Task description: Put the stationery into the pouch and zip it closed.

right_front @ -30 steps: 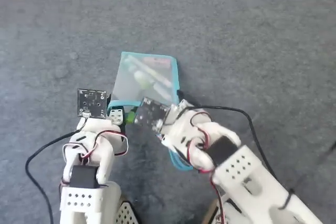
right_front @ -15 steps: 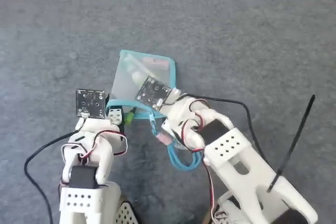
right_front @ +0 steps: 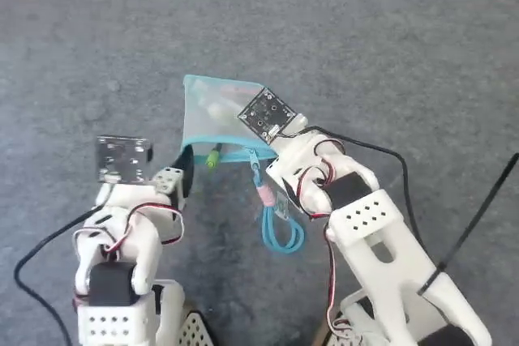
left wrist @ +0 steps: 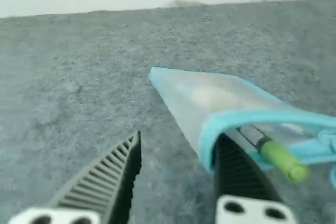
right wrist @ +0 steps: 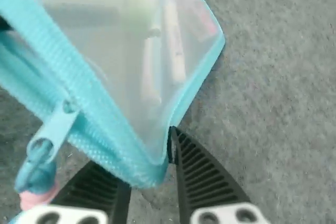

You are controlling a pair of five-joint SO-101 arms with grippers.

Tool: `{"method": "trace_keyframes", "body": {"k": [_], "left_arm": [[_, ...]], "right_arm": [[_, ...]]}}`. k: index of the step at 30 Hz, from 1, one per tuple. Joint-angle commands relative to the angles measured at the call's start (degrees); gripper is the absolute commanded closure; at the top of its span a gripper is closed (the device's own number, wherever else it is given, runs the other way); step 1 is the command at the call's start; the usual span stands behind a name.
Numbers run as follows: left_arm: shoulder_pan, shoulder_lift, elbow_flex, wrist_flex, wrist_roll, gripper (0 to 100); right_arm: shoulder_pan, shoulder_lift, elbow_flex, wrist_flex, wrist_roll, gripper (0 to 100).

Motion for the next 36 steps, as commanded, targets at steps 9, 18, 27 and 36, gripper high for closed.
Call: {"method": "trace_keyframes", "body": {"k": [9,18,27,36], "left_arm": [[-1.49,-1.41,-8.57,2.90,-0.53,79],[0.35,-11.87,-9.45,7.47,-3.16,79],[0.09,-12.66,-3.30,3.69,-4.31,79],[-8.88,-12.48,3.65,-1.76,-4.57,79]], "right_arm": [[1.01,0.31,-2.81,0.75,-1.23,99.1],[-1.98,0.31,-2.55,0.84,-1.23,99.1],[-6.73,0.31,-2.37,4.44,0.79,99.1],[-11.91,0.40,0.09,10.59,0.44,98.8]]}}
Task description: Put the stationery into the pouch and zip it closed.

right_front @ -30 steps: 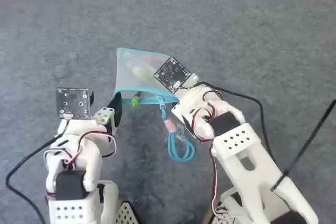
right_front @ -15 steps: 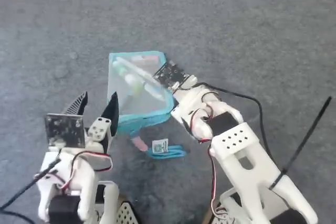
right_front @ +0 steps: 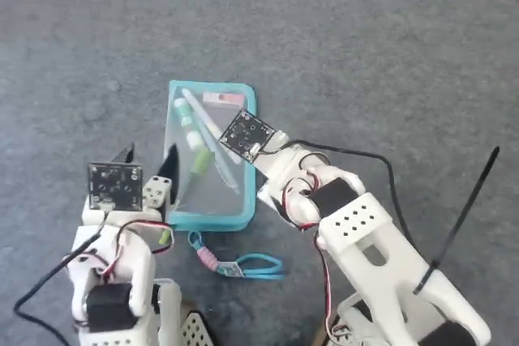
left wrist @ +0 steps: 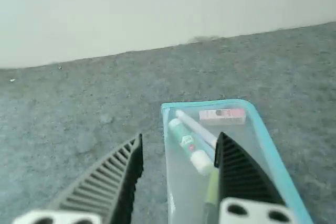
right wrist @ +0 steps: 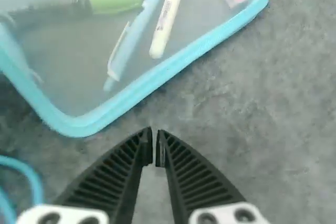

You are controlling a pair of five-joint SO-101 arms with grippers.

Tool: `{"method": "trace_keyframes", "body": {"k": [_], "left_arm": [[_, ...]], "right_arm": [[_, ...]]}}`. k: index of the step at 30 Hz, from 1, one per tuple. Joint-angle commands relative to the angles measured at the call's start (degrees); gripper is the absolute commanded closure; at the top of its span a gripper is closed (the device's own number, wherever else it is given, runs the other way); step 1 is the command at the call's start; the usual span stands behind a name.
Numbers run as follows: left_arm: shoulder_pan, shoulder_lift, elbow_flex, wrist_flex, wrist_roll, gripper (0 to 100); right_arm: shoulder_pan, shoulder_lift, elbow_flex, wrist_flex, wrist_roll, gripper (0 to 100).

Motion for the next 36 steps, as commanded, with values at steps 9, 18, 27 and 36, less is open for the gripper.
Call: {"method": "trace_keyframes", "body": {"k": [9,18,27,36], "left_arm": [[-10.73,0.00,6.02,-9.93,7.91,79],[-10.73,0.00,6.11,-9.93,7.47,79],[-10.55,0.00,7.43,-11.25,7.47,79],[-10.46,0.00,8.04,-12.40,7.47,79]], "right_arm": [[-11.47,9.89,0.79,-2.07,-6.51,90.2],[-17.10,15.69,1.67,-4.35,2.37,83.7],[-14.11,10.77,-1.32,2.59,2.29,87.9],[-21.23,-12.44,1.05,15.52,1.05,86.8]]}}
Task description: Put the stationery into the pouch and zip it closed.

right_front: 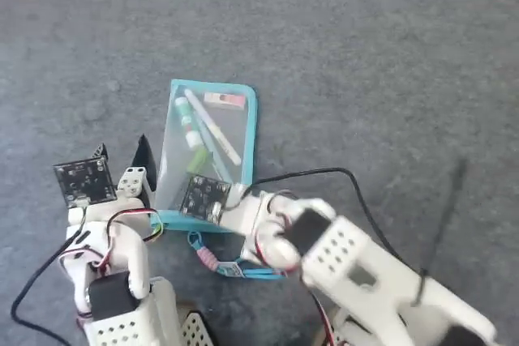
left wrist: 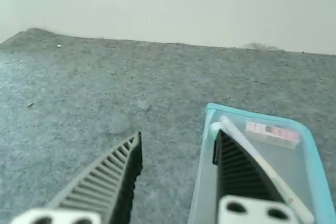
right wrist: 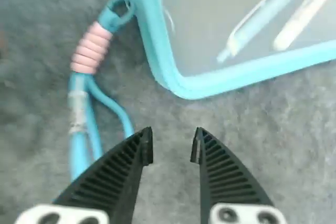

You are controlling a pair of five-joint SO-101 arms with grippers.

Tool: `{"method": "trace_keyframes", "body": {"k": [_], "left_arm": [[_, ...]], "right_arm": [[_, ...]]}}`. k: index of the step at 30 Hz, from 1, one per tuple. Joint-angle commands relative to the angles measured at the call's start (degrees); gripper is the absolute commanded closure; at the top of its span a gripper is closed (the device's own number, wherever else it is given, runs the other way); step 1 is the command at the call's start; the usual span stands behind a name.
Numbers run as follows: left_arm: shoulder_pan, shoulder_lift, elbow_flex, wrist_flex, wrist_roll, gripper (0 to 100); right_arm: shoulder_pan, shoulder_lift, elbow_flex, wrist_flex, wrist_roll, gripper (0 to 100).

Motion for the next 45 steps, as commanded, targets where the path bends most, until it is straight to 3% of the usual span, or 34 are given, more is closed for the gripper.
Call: {"method": "trace_keyframes", "body": {"k": [1,18,27,34,45], "left_arm": [[-0.18,-0.44,-0.40,-1.93,0.53,79],[-0.26,-0.44,-0.31,-1.93,0.53,79],[-0.26,-0.44,-0.40,-1.93,0.44,79],[-0.26,-0.44,-0.48,-1.93,0.44,79],[-0.44,-0.44,-0.48,-1.76,0.44,79]], "right_arm": [[-5.76,-6.55,0.79,1.19,-0.26,86.8],[-8.48,14.90,-0.44,0.04,10.29,87.3],[-8.92,5.85,-5.89,10.33,8.62,87.2],[-14.99,-3.74,-1.49,11.91,7.56,87.2],[-14.81,10.15,-1.49,8.48,10.11,86.9]]}}
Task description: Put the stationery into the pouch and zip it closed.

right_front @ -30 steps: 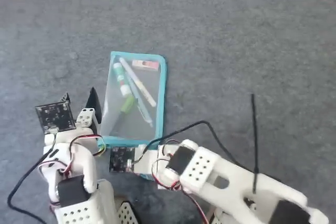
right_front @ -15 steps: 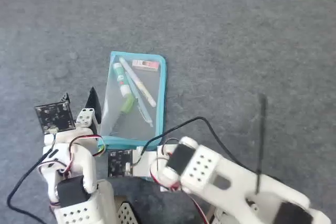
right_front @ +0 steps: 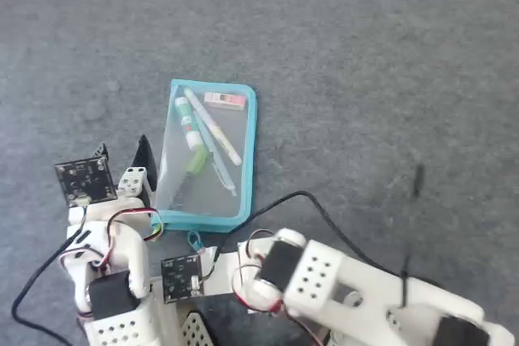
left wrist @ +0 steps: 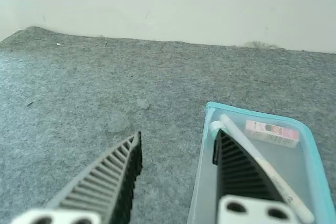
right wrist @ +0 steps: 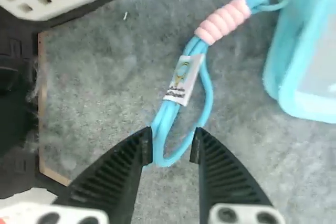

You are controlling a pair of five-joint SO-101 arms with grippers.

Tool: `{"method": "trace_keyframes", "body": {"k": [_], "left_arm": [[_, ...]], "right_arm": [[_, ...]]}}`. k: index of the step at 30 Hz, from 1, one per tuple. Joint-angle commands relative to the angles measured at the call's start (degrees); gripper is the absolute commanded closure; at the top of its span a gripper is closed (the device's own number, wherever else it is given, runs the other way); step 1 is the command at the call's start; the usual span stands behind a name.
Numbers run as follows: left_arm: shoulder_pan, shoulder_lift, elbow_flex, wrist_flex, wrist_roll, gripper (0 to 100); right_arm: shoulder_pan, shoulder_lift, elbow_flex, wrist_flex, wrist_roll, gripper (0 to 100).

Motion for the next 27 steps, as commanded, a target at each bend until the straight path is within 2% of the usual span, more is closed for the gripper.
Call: {"method": "trace_keyframes", "body": {"k": [1,8,12,16,22,27], "left_arm": [[-0.44,-0.70,-0.66,-1.67,0.44,79],[-0.44,-0.70,-0.66,-1.67,0.44,79],[-0.44,-0.70,-0.66,-1.58,0.44,79],[-0.44,-0.70,-0.57,-1.76,0.44,79],[-0.44,-0.70,-0.57,-1.85,0.44,79],[-0.44,-0.79,-0.48,-1.93,0.44,79]], "right_arm": [[-0.40,6.20,-0.70,-3.03,1.67,86.9],[1.27,16.13,-2.81,-8.13,1.67,88.0],[11.38,19.82,-7.74,-8.66,1.32,99.7],[22.64,22.73,-12.48,-10.86,-0.09,99.4],[37.58,26.07,-23.12,-11.47,-10.11,99.1],[46.81,28.97,-29.45,-11.74,-19.34,99.1]]}}
